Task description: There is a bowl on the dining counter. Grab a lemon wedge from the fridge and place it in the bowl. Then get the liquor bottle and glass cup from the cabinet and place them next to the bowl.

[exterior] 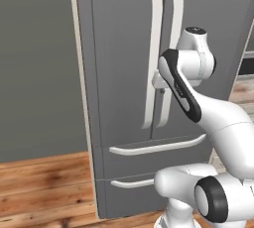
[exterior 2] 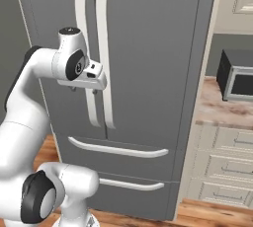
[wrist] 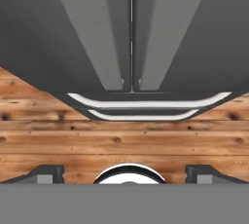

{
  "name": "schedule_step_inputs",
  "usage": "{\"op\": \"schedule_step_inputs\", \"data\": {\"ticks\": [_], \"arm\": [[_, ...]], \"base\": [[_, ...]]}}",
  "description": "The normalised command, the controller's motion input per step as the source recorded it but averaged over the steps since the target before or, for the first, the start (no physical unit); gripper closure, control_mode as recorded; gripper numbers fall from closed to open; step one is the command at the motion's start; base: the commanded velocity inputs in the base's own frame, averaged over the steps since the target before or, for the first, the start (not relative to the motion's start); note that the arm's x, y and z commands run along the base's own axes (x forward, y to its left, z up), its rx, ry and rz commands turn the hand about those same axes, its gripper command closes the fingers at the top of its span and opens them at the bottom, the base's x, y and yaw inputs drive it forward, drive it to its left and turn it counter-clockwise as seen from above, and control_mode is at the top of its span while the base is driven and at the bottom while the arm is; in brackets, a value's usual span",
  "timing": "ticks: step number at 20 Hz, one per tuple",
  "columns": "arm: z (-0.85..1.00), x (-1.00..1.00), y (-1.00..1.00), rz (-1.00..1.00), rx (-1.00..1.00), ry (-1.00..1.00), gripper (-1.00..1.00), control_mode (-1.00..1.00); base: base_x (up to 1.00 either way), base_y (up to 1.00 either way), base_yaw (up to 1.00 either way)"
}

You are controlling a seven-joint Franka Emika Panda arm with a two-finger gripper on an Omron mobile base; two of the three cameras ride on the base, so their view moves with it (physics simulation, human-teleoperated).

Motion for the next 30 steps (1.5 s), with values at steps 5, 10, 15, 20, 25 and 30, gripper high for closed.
{"op": "schedule_step_inputs", "data": {"ticks": [5, 10, 15, 20, 25, 30], "arm": [[0.00, 0.00, 0.00, 0.00, 0.00, 0.00, -1.00, 1.00], [0.00, 0.00, 0.00, 0.00, 0.00, 0.00, -1.00, 1.00], [0.00, 0.10, -0.01, 0.00, 0.00, -0.19, -1.00, -1.00], [0.19, 0.22, -0.02, 0.00, 0.00, -0.39, -1.00, -1.00], [0.40, 0.12, -0.06, 0.00, 0.00, -0.24, -1.00, -1.00], [0.51, 0.09, -0.10, -0.05, -0.02, -0.12, -1.00, -1.00]], "base": [[-0.08, -0.09, -0.02], [-0.01, -0.02, -0.01], [0.00, 0.00, 0.00], [0.00, 0.00, 0.00], [0.00, 0.00, 0.00], [0.00, 0.00, 0.00]]}}
